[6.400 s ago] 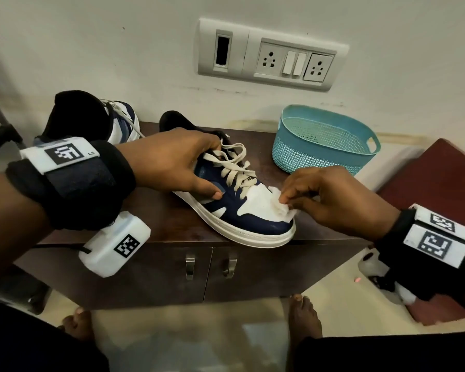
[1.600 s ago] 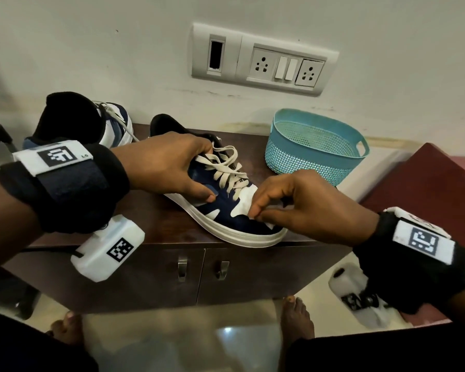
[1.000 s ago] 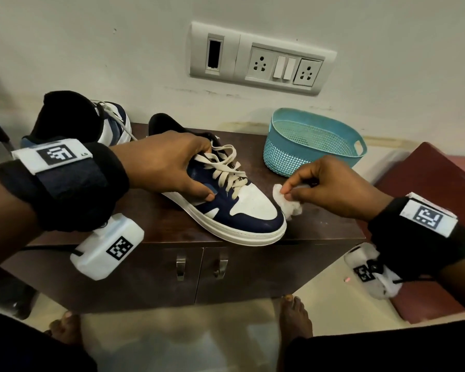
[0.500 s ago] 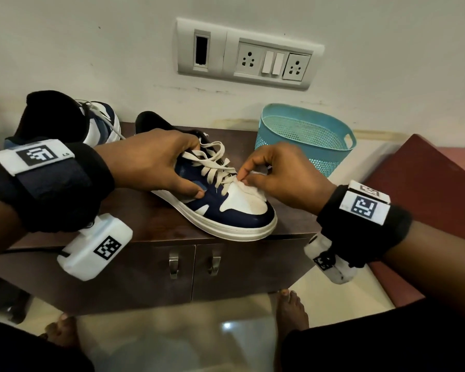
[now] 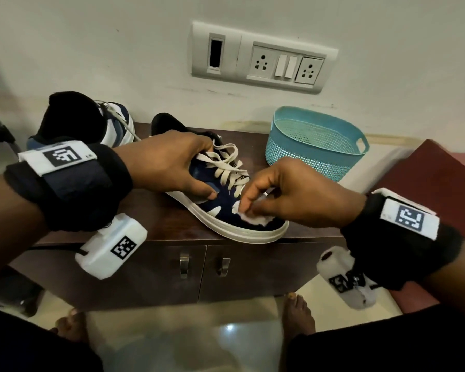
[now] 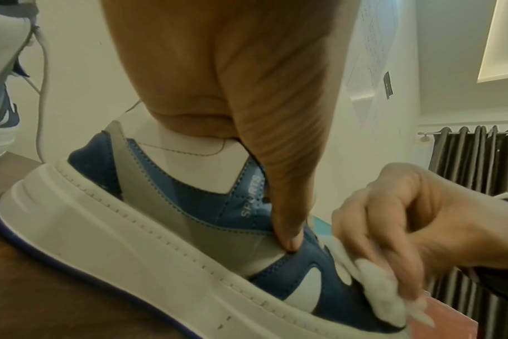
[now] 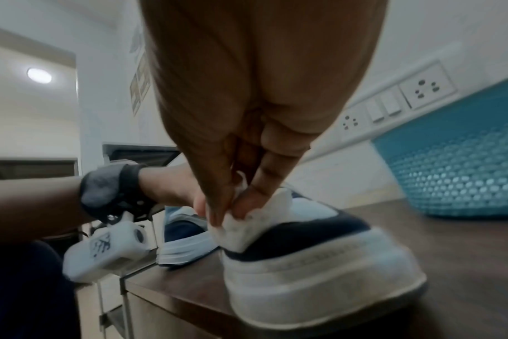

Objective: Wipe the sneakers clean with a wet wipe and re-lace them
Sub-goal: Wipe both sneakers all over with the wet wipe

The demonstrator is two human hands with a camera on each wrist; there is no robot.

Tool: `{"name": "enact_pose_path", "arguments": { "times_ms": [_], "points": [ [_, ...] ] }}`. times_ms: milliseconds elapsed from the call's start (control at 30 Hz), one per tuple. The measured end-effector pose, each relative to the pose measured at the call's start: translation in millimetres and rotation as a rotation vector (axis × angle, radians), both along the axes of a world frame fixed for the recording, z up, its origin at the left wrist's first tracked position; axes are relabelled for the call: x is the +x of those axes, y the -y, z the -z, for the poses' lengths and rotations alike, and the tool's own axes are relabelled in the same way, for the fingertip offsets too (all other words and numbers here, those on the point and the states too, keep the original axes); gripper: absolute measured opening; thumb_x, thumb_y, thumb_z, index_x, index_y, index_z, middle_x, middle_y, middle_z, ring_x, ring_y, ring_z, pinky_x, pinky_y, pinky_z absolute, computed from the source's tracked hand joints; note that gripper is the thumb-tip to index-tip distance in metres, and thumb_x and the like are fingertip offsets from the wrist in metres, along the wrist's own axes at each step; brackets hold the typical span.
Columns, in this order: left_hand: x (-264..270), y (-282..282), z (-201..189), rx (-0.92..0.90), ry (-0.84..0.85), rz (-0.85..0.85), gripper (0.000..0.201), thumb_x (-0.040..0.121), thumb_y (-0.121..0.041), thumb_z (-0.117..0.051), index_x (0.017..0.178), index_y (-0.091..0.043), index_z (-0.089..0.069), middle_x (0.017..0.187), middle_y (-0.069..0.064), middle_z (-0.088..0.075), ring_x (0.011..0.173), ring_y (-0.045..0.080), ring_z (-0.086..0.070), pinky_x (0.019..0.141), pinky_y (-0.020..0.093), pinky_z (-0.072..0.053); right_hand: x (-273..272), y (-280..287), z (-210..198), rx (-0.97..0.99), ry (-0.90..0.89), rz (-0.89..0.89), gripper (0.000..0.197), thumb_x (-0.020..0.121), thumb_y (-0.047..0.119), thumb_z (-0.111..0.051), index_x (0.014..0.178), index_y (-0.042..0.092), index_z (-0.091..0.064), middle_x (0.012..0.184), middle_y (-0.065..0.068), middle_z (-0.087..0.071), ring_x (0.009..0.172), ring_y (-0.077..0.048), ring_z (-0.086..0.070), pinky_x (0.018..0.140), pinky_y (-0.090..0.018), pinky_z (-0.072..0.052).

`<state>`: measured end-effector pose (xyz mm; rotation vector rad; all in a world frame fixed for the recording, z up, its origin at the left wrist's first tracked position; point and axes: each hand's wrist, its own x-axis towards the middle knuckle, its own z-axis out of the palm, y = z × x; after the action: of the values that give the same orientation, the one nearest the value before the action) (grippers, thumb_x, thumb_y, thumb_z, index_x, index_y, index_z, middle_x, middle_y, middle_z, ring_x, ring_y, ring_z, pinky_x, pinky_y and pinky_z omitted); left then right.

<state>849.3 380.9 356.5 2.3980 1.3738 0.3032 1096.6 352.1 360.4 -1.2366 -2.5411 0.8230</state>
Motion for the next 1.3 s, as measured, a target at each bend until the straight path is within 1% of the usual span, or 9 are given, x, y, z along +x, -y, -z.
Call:
{"name": "enact_pose_path", "arguments": {
  "times_ms": [100, 267, 367, 600, 767, 867, 1000, 1167, 1300],
  "points": [
    [0.4, -0.2, 0.5, 0.007, 0.003, -0.001, 0.042, 0.071, -0.052, -0.082, 0.092, -0.027, -0.056, 0.086, -0.009, -0.066, 0.079, 0.008, -0.062, 0.072, 0.034, -0.051, 3.0, 3.7, 0.3, -0.009, 0.01, -0.094, 0.014, 0.085, 0.014, -0.08, 0.09, 0.027, -0.081, 0.092, 0.01, -0.078, 0.086, -0.004, -0.073, 0.081, -0.023, -0.057],
    [1.2, -2.3, 1.8, 0.027, -0.023, -0.006, 0.047, 0.072, -0.055, -0.081, 0.098, -0.023, -0.058, 0.088, -0.008, -0.065, 0.081, 0.01, -0.062, 0.074, 0.036, -0.051, 32.8, -16.8, -4.2, 0.118, 0.098, 0.125, 0.016, 0.082, 0.012, -0.083, 0.085, 0.027, -0.082, 0.085, 0.015, -0.077, 0.077, 0.006, -0.067, 0.069, -0.009, -0.044],
    [1.8, -2.4, 2.4, 0.028, -0.03, -0.012, 0.047, 0.072, -0.055, -0.082, 0.097, -0.023, -0.058, 0.089, -0.007, -0.066, 0.081, 0.012, -0.063, 0.074, 0.038, -0.052, 20.5, 0.9, -1.1, 0.061, -0.002, 0.034, 0.012, 0.083, 0.012, -0.083, 0.088, 0.023, -0.082, 0.088, 0.014, -0.077, 0.082, 0.002, -0.07, 0.076, -0.016, -0.052],
    [0.3, -2.8, 1.5, 0.028, -0.039, -0.011, 0.043, 0.072, -0.054, -0.083, 0.091, -0.026, -0.056, 0.084, -0.006, -0.065, 0.076, 0.01, -0.061, 0.069, 0.035, -0.05, 23.1, 9.1, 15.7, 0.277, -0.001, -0.25, 0.014, 0.088, 0.021, -0.079, 0.102, 0.018, -0.079, 0.103, 0.004, -0.071, 0.09, -0.013, -0.069, 0.078, -0.033, -0.054],
    [0.7, -3.0, 2.0, 0.053, -0.053, -0.004, 0.041, 0.073, -0.054, -0.082, 0.085, -0.028, -0.051, 0.081, -0.008, -0.062, 0.074, 0.007, -0.058, 0.061, 0.022, -0.04, 64.4, -3.4, 8.7, 0.238, 0.073, -0.157, 0.013, 0.085, 0.016, -0.081, 0.094, 0.026, -0.081, 0.1, 0.012, -0.071, 0.087, -0.008, -0.069, 0.075, -0.036, -0.055],
    [0.4, -2.5, 3.2, 0.062, -0.046, -0.004, 0.041, 0.074, -0.053, -0.082, 0.088, -0.027, -0.053, 0.082, -0.008, -0.062, 0.075, 0.007, -0.058, 0.062, 0.024, -0.042, 61.7, -2.2, 6.3, 0.213, 0.033, -0.12, 0.014, 0.085, 0.012, -0.082, 0.092, 0.025, -0.081, 0.1, 0.012, -0.073, 0.09, -0.009, -0.071, 0.077, -0.038, -0.056],
    [0.8, -1.7, 4.0, 0.058, -0.038, -0.005, 0.041, 0.073, -0.054, -0.082, 0.088, -0.029, -0.053, 0.082, -0.009, -0.063, 0.074, 0.007, -0.059, 0.063, 0.027, -0.044, 13.7, 11.0, 15.8, 0.335, 0.05, -0.337, 0.011, 0.088, 0.011, -0.073, 0.096, 0.017, -0.08, 0.102, 0.003, -0.073, 0.092, -0.011, -0.067, 0.082, -0.028, -0.052],
    [-0.4, -2.4, 4.4, 0.045, -0.034, 0.0, 0.042, 0.069, -0.055, -0.079, 0.089, -0.028, -0.055, 0.082, -0.008, -0.065, 0.076, 0.011, -0.062, 0.068, 0.034, -0.05, -19.1, 19.7, 34.3, 0.495, 0.227, -0.501, 0.016, 0.09, 0.006, -0.063, 0.099, 0.011, -0.075, 0.106, -0.007, -0.068, 0.098, -0.027, -0.057, 0.079, -0.04, -0.048],
    [-4.0, -3.4, 5.4, 0.06, -0.034, 0.011, 0.042, 0.072, -0.054, -0.082, 0.082, -0.027, -0.051, 0.076, -0.006, -0.061, 0.071, 0.01, -0.059, 0.061, 0.029, -0.043, -0.9, 20.3, 31.4, 0.508, 0.268, -0.59, 0.027, 0.097, 0.016, -0.047, 0.101, 0.01, -0.074, 0.109, -0.006, -0.067, 0.101, -0.025, -0.055, 0.079, -0.034, -0.045]
  ]
}}
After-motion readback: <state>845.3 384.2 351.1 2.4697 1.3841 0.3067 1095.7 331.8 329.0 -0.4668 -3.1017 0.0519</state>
